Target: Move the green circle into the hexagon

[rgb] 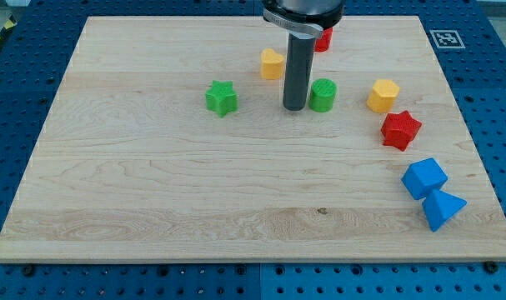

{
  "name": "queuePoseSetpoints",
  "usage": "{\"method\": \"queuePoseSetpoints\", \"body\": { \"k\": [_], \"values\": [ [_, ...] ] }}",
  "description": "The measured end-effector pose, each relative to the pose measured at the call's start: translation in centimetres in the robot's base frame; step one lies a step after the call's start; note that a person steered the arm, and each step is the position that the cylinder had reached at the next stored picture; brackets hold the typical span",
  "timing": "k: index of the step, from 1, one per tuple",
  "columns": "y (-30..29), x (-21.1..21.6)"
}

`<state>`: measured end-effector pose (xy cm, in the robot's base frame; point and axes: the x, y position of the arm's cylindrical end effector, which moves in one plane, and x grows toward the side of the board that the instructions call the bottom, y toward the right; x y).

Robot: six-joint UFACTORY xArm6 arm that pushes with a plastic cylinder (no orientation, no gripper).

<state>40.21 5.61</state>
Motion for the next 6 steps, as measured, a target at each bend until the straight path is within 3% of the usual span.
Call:
{"method": "queuePoseSetpoints", "body": {
  "k": [6],
  "values": [
    [6.3, 0.1]
  ]
}}
